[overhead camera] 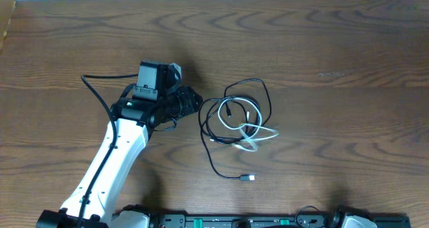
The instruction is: Untangle cables
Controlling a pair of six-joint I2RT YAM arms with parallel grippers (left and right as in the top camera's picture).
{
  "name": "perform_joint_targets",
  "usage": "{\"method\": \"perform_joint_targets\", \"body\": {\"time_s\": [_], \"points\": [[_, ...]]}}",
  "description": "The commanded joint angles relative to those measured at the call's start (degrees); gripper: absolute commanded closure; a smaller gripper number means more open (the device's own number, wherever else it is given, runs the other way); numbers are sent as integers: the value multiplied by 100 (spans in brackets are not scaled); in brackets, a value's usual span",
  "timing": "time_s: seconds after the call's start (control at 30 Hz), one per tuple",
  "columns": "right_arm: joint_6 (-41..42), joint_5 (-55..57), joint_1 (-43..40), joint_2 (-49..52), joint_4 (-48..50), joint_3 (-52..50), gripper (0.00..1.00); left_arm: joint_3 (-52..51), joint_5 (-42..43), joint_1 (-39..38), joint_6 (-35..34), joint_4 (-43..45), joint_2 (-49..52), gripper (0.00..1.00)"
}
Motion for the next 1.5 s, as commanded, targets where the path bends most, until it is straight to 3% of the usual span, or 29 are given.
{"method": "perform_joint_targets", "body": {"time_s": [0.0, 0.07, 0.17, 0.27, 0.4, 0.73, 0.87, 1.03, 1.33, 1.47], "points": [[-321, -535, -48, 555, -638, -11, 99, 70, 31, 26, 306, -15, -22, 60], [-595, -1200, -46, 992, -1123, -15, 98, 70, 31, 28, 431, -9, -22, 60], [-1034, -1705, 101, 1510, -1635, -15, 87, 72, 33, 28, 605, 26, -22, 60], [-1655, -1735, 597, 2181, -2238, -15, 71, 74, 33, 28, 769, 66, -24, 60], [-2135, -1185, 1340, 3016, -2889, -15, 63, 76, 33, 28, 761, 144, -24, 60], [-2621, -450, 2983, 4913, -3875, -105, 67, 79, 98, 568, 527, -28, -24, 60], [-2483, -470, 3440, 4990, -3456, -903, 68, 76, 92, 730, 573, -258, -24, 60], [-1930, -404, 3880, 4990, -2092, -2297, 68, 76, 74, 730, 592, -299, -24, 60], [-1517, 297, 4041, 4992, -424, -3224, 67, 76, 76, 730, 592, -337, -24, 53], [-1517, 210, 4081, 4992, -221, -3501, 68, 76, 74, 730, 592, -337, -24, 53]]}}
